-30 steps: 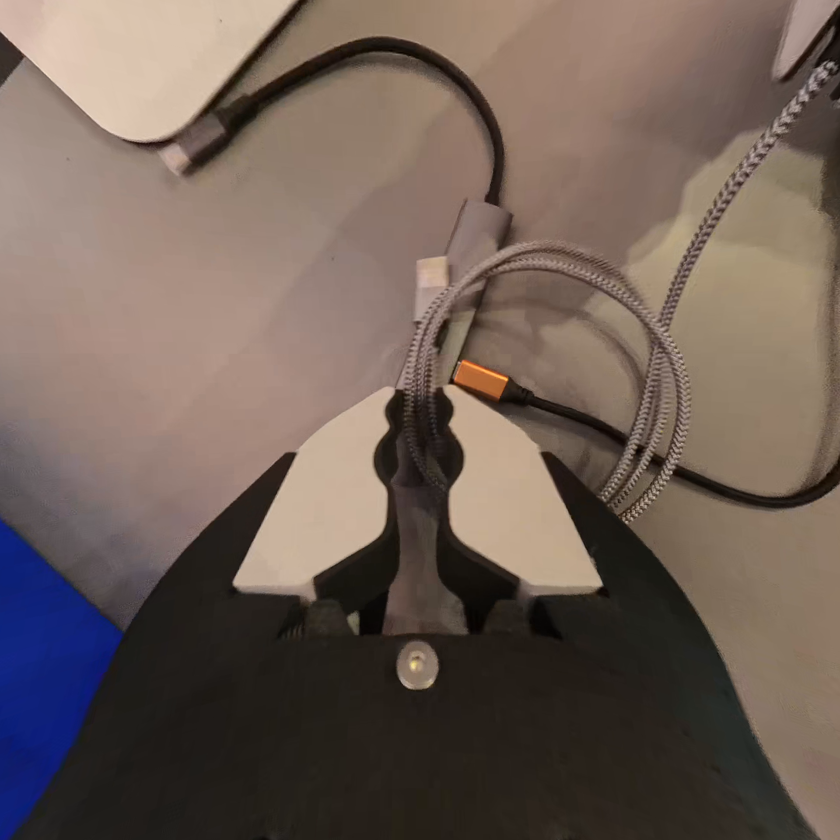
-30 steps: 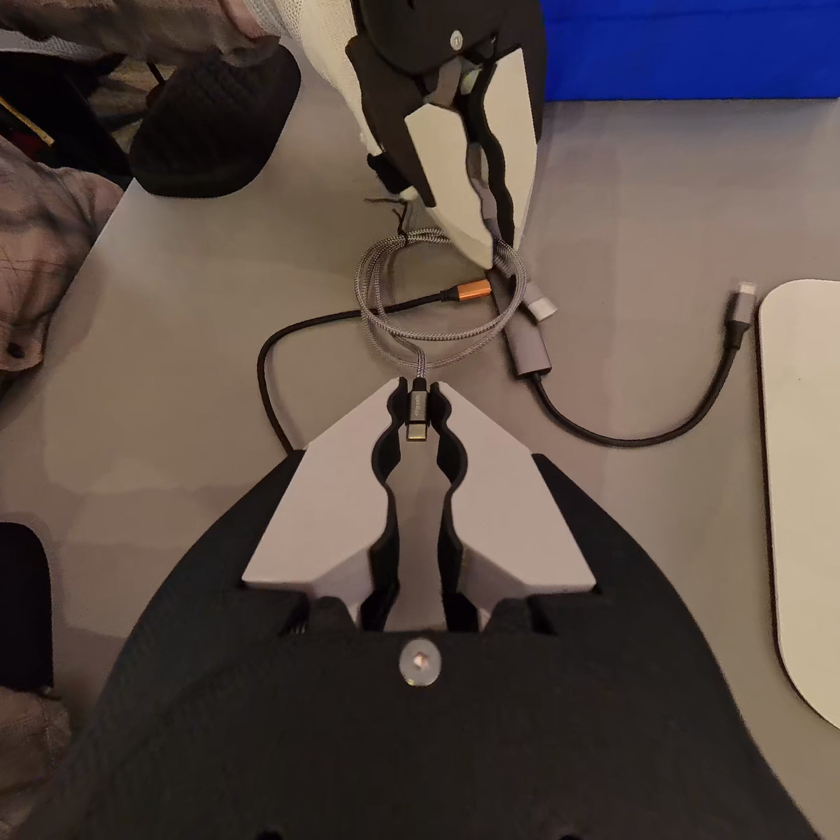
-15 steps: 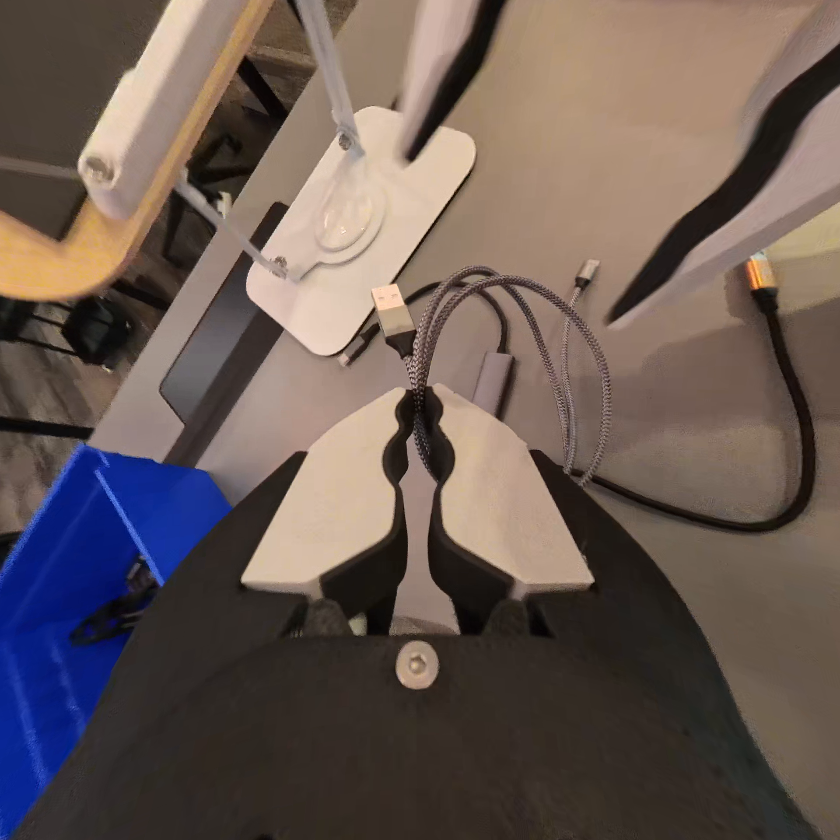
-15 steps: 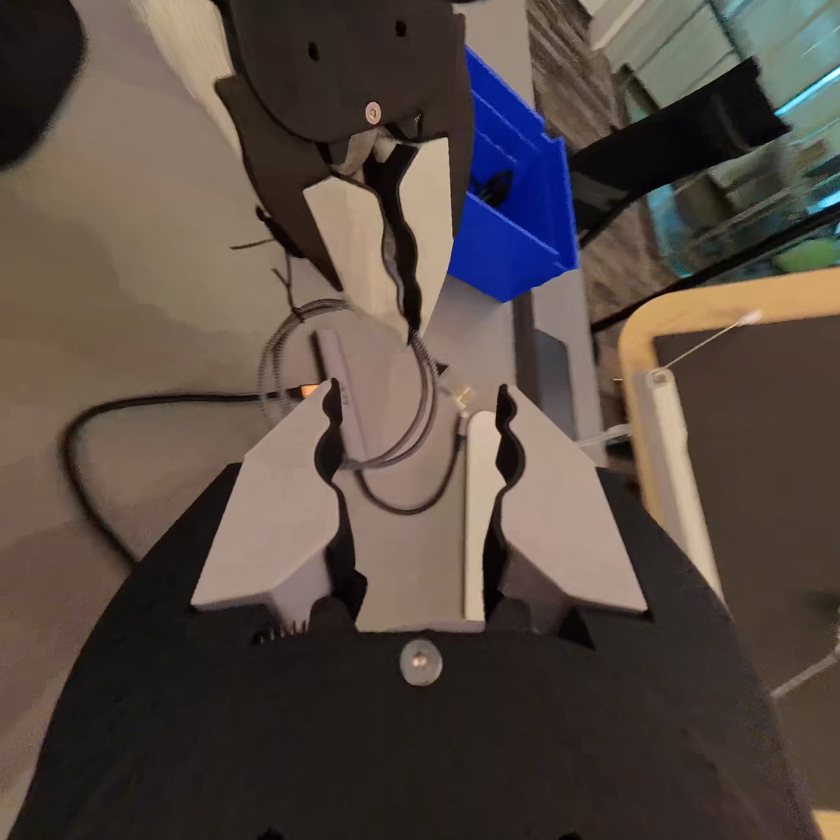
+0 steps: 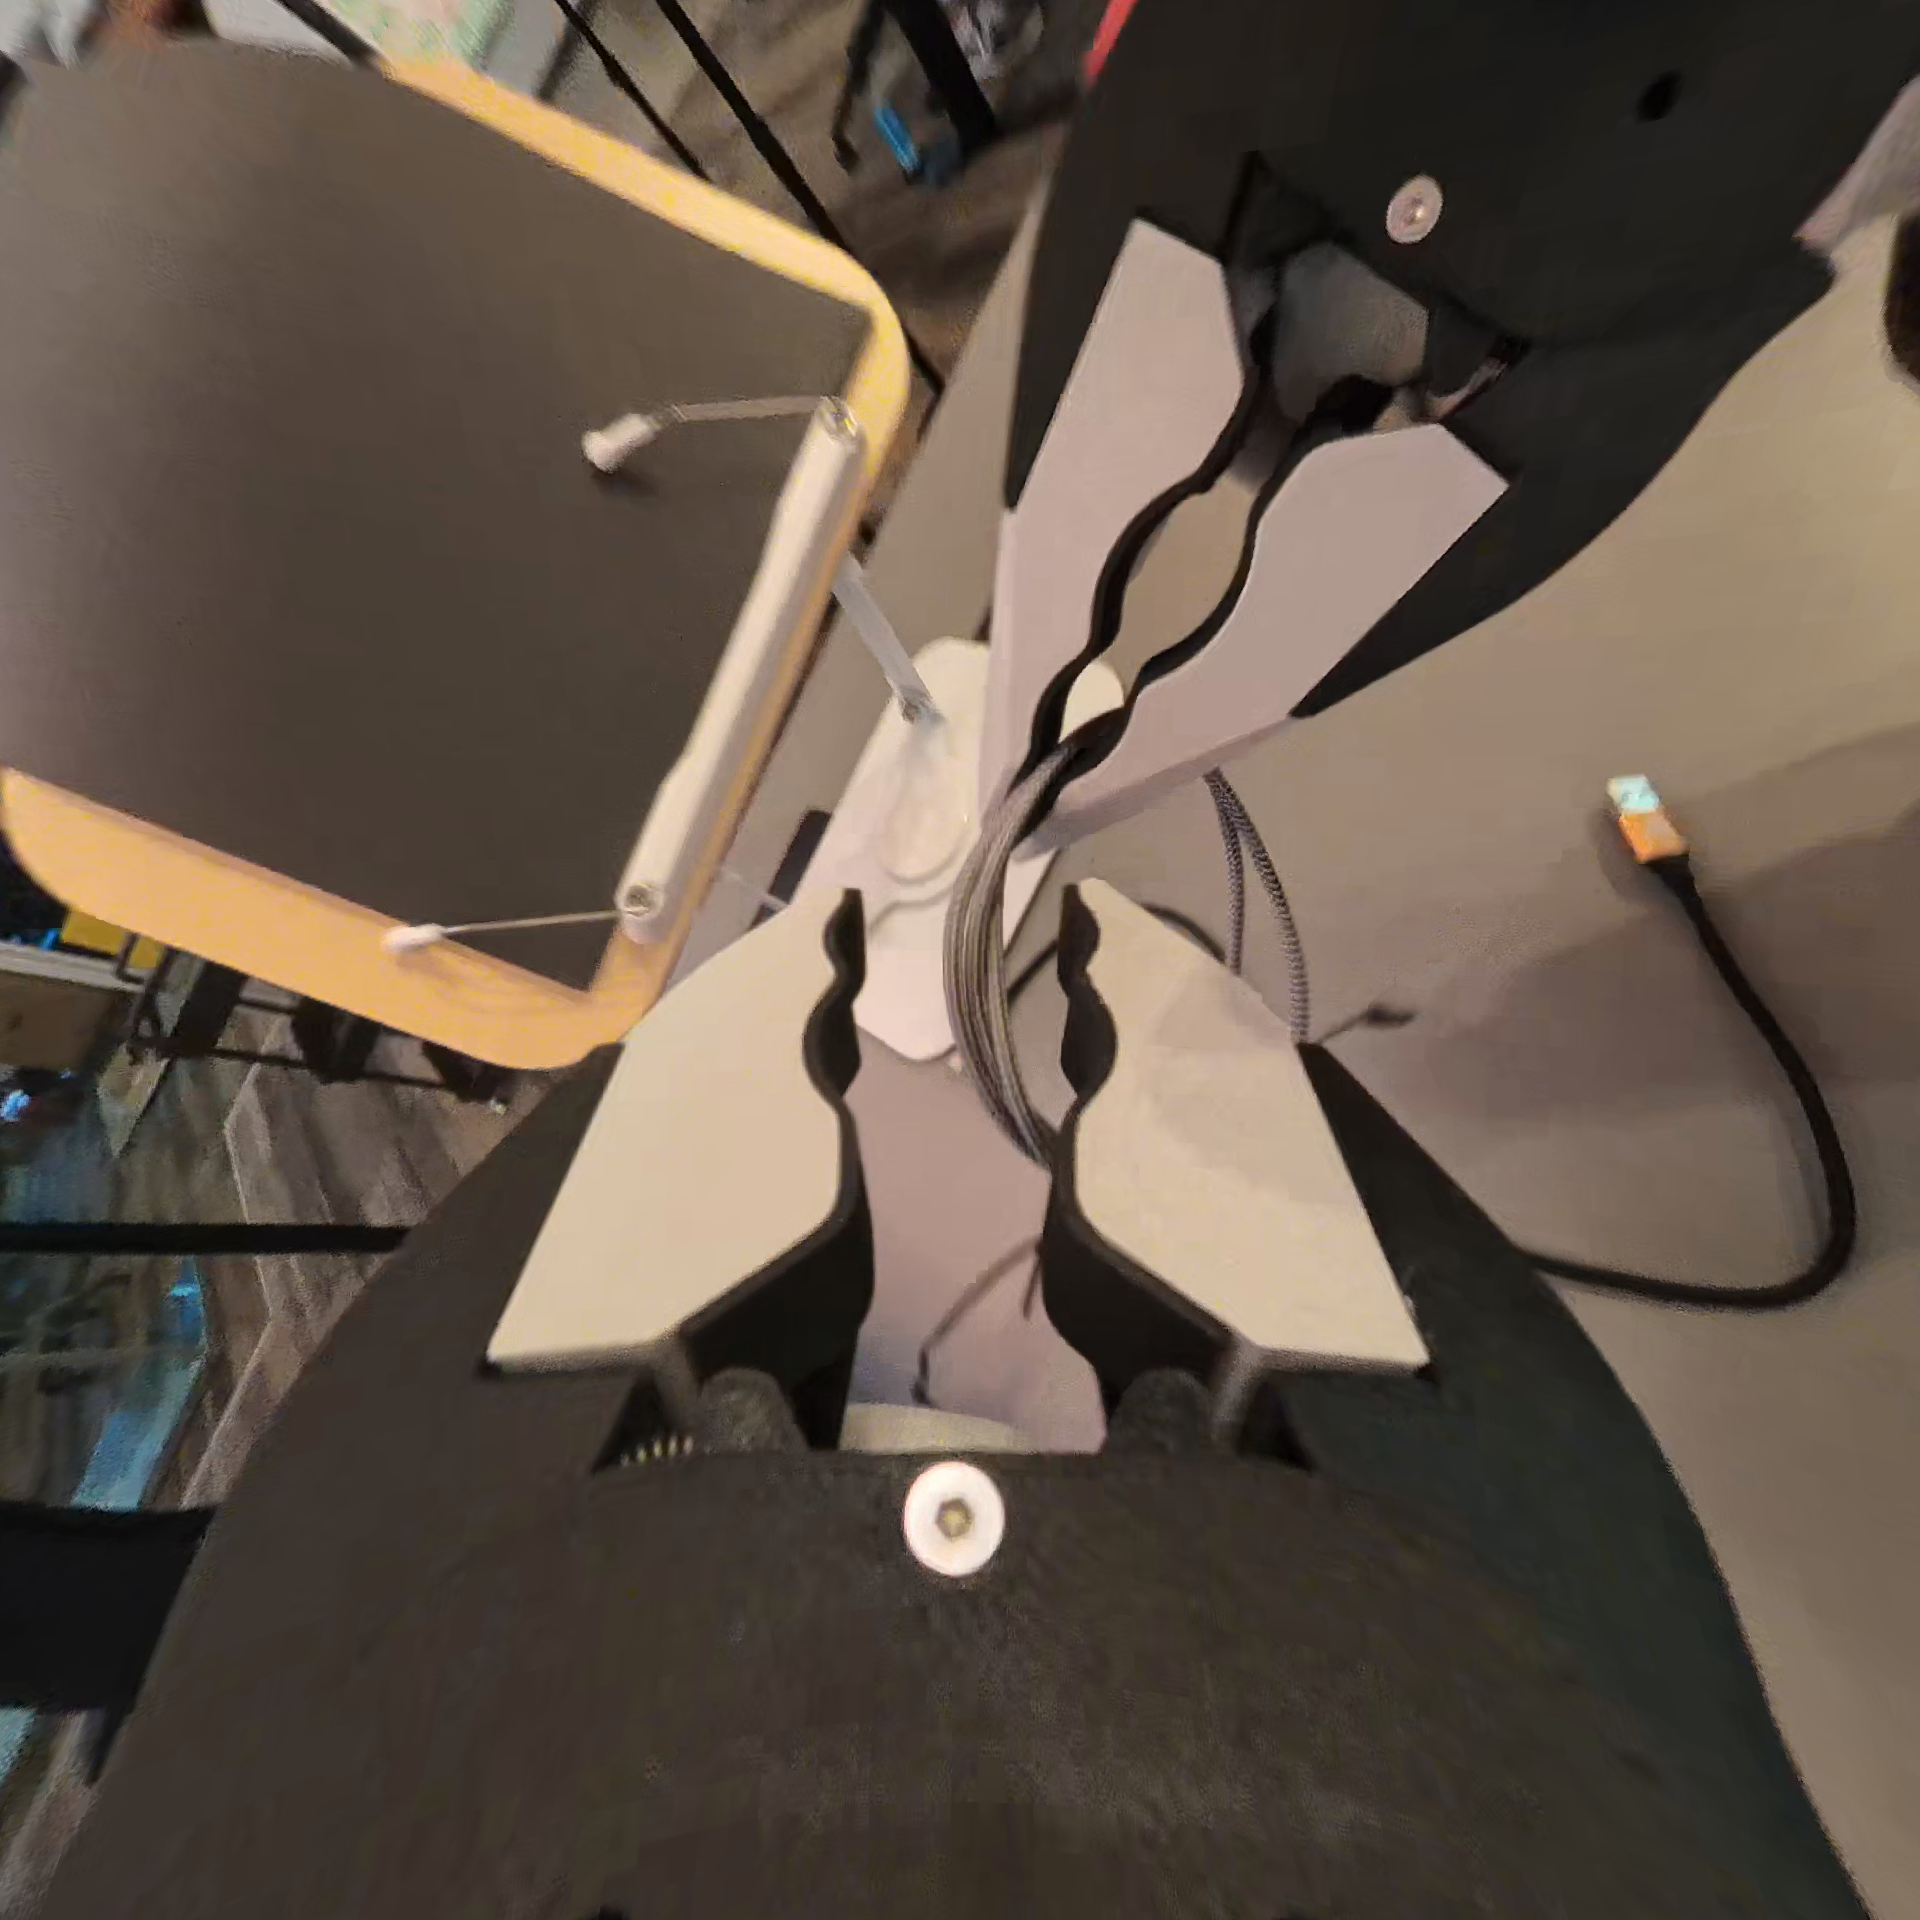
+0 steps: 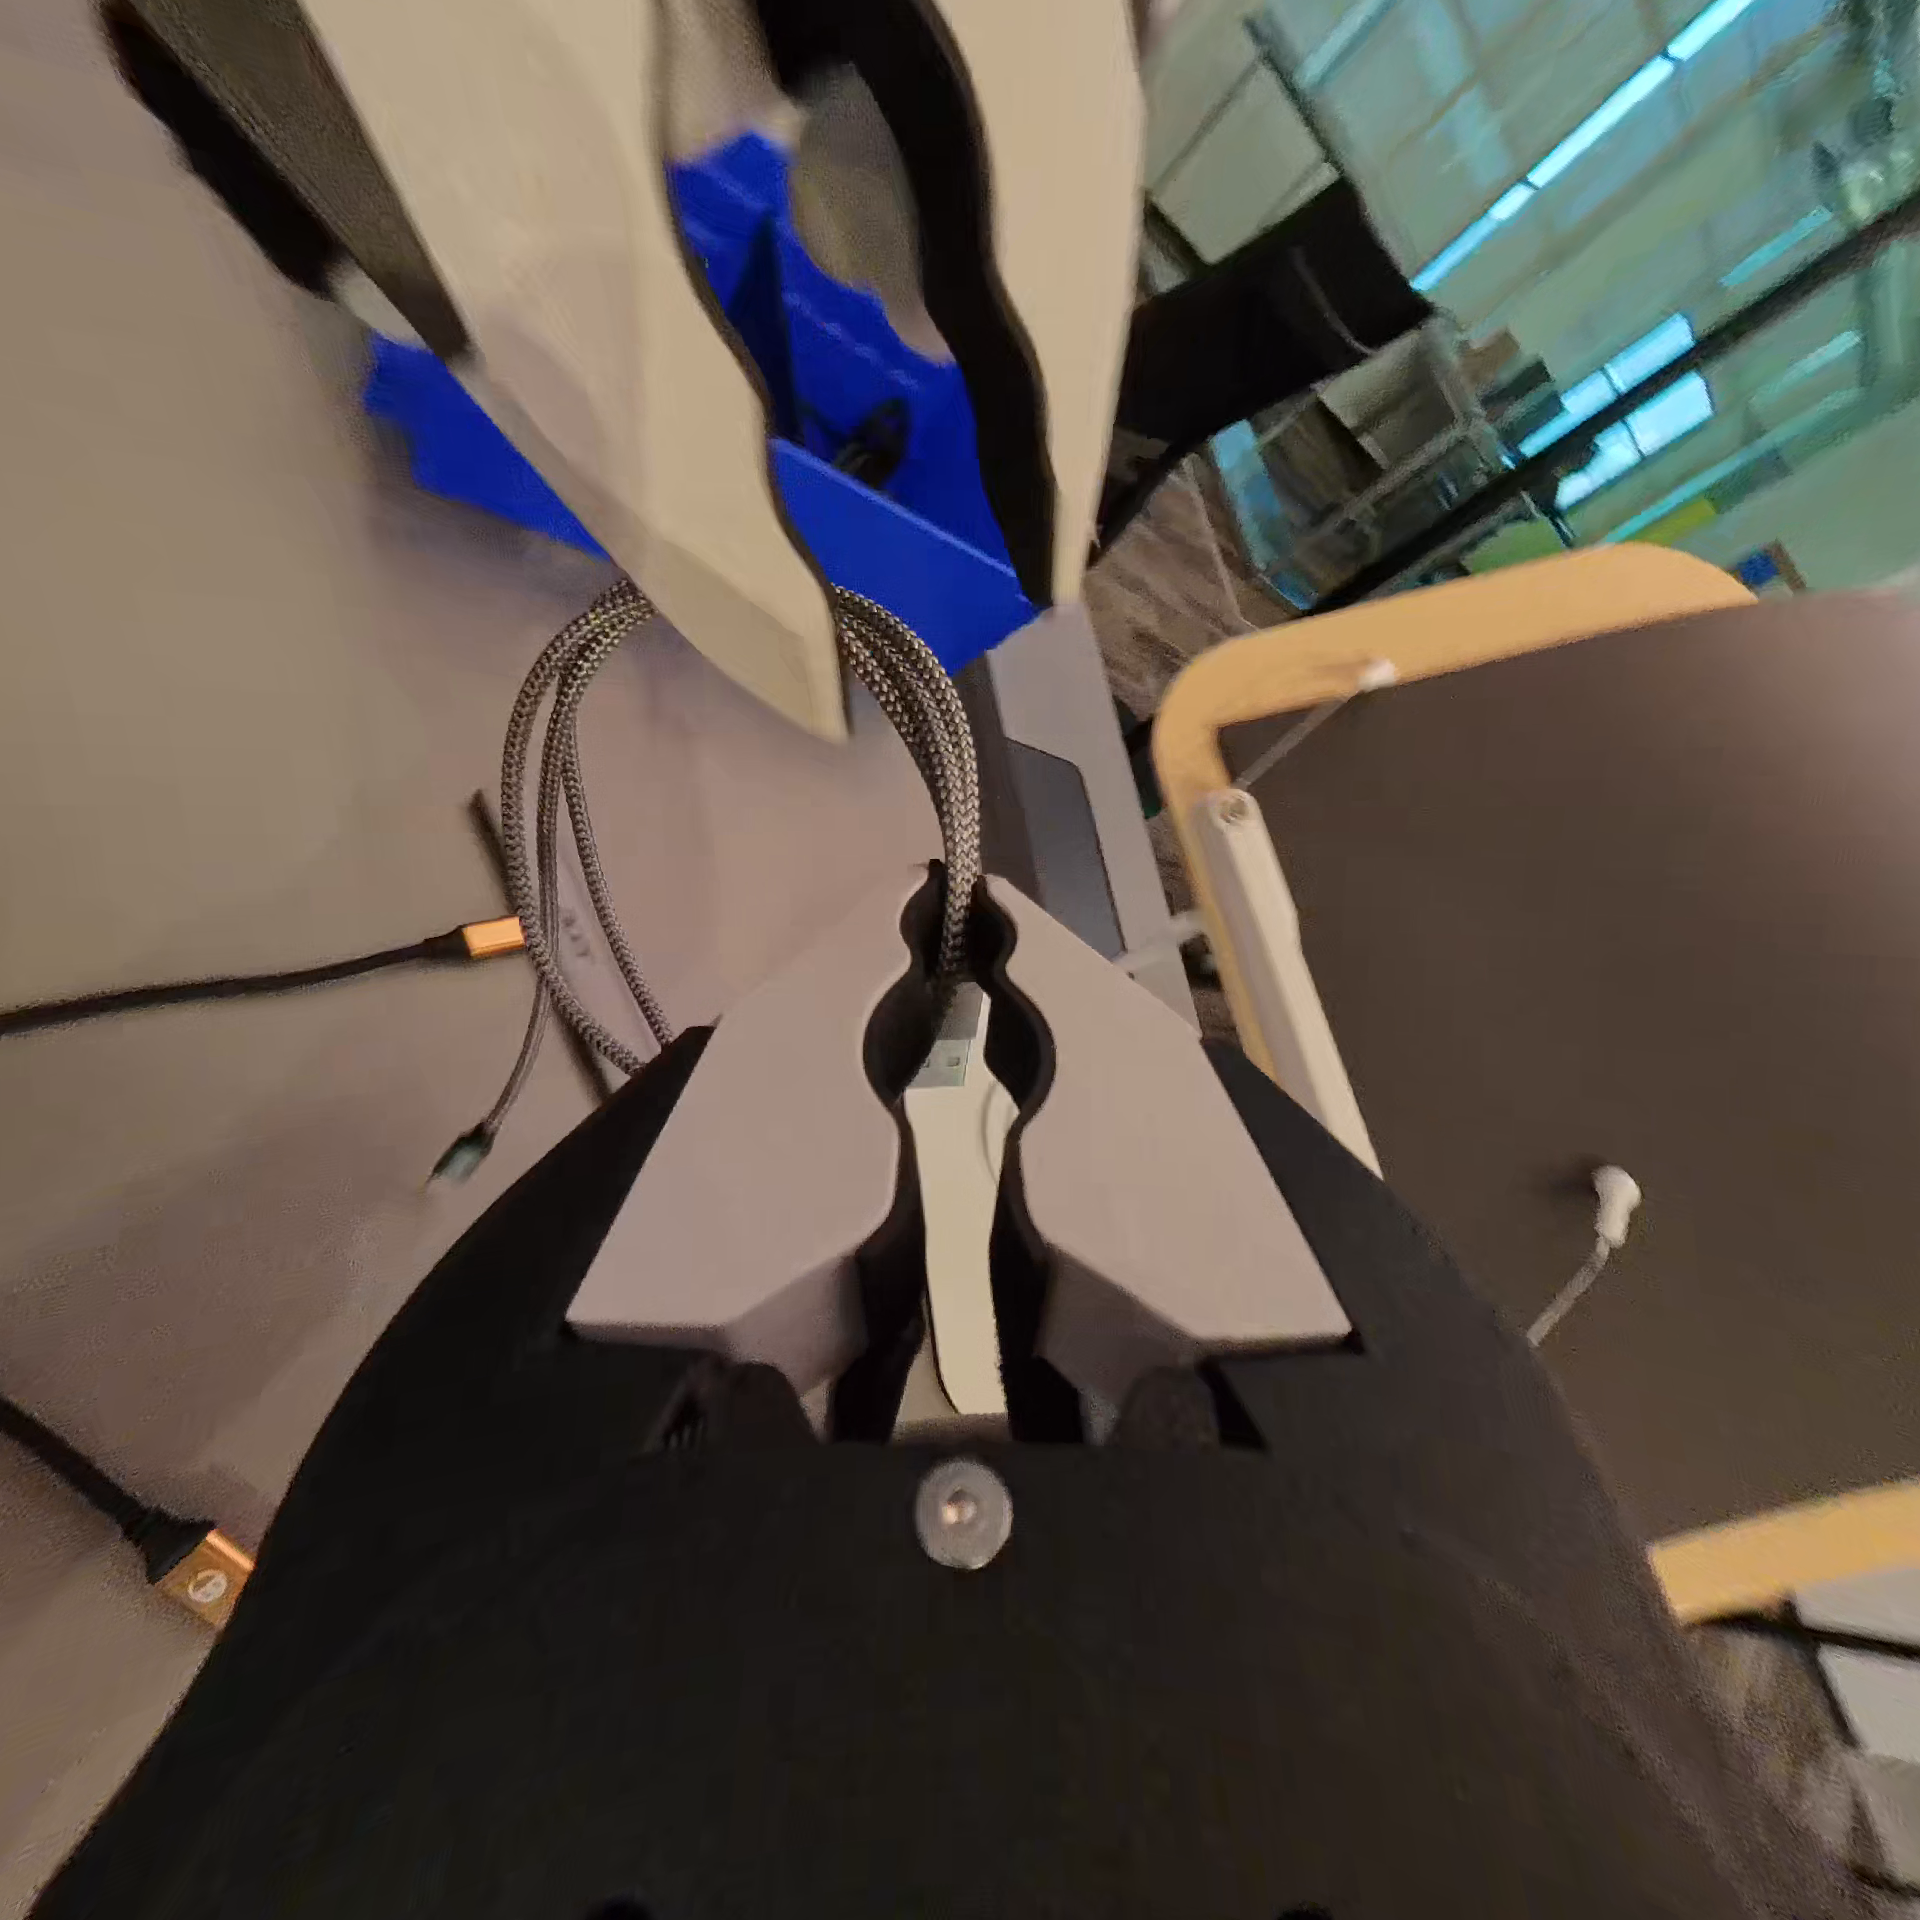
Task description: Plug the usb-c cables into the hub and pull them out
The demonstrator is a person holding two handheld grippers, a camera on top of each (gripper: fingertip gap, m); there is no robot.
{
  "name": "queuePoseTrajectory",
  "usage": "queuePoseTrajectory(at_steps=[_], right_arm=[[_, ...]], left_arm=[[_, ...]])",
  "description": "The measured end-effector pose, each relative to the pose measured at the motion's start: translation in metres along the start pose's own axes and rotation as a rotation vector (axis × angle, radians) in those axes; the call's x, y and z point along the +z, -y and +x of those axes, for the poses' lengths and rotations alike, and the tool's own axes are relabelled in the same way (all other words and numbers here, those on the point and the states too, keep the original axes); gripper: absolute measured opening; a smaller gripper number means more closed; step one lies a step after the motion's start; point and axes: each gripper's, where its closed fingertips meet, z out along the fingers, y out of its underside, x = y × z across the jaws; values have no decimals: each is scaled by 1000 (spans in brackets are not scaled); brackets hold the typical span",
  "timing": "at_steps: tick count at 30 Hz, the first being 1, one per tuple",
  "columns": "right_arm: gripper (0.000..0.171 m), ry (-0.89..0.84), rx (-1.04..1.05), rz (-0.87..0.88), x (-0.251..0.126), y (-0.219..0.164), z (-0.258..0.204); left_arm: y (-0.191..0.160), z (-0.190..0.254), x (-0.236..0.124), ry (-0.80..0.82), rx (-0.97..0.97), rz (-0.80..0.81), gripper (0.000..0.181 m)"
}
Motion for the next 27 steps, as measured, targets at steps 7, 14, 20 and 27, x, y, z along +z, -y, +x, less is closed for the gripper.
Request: queuePoseTrajectory(at_steps=[7,14,20,27], right_arm=[[0,-194,172,0,-56,-5,74],[1,-402,185,-103,-170,-16,151],[0,-570,159,-316,-281,-61,194],[1,-667,172,-606,-382,-154,200]], left_arm=[[16,-78,-31,153,-278,310,33],[-7,-89,7,151,-350,377,25],[-16,-81,23,94,-379,382,26],[-24,-73,37,56,-385,352,27]])
